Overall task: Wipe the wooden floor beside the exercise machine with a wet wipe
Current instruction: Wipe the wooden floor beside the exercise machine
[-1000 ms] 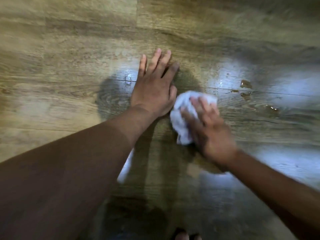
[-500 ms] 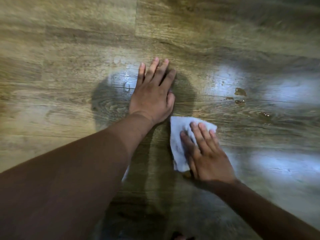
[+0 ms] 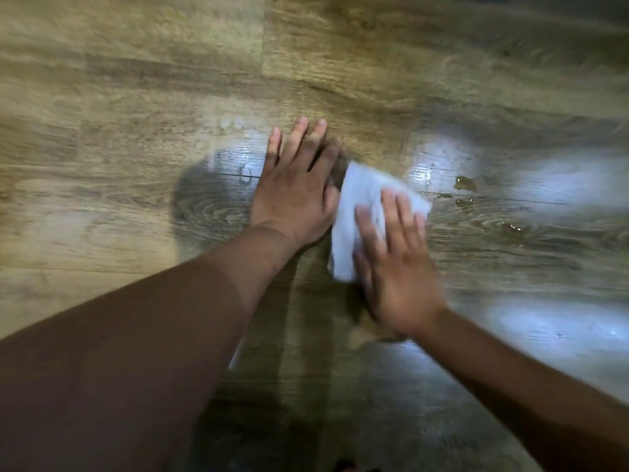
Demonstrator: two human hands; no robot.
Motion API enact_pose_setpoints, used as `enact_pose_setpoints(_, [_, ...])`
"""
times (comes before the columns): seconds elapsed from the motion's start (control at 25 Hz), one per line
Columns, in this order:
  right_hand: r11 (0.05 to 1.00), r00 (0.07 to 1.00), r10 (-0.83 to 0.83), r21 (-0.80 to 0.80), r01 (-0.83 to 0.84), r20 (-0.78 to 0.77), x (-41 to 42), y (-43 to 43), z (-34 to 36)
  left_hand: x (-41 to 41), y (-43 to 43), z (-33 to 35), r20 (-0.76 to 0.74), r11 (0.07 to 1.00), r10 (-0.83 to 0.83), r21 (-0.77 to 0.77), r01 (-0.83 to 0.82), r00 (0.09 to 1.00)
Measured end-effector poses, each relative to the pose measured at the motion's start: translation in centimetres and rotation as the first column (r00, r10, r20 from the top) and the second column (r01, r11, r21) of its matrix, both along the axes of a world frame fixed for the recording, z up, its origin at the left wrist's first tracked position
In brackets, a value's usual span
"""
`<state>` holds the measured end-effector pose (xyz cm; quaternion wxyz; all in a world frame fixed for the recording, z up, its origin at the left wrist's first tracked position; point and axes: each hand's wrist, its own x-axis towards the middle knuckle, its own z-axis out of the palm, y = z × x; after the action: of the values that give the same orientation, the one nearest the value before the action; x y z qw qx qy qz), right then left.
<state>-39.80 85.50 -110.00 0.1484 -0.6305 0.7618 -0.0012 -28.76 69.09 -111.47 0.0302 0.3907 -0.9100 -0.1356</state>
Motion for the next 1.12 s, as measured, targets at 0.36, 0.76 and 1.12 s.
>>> enact_pose_setpoints(0.36, [0.987,0.985,-0.157,-0.022,0.156,-0.066,-7.9,-16.9,-1.1,0.1,0.1,0.0,-0.021,1.000,-0.011,-0.014,0.011,1.000])
enact_pose_setpoints(0.76, [0.998,1.000,0.012,0.061,-0.013,0.025,5.0,9.0,1.2,0.3,0.1,-0.3,-0.097,0.999,-0.018,-0.031,0.015,0.995])
enact_pose_setpoints(1.12, [0.982,0.982,-0.180,-0.070,0.176,-0.064,-3.6,-8.2,-1.6,-0.6,-0.6,0.7,-0.151,0.996,0.067,-0.054,-0.076,0.986])
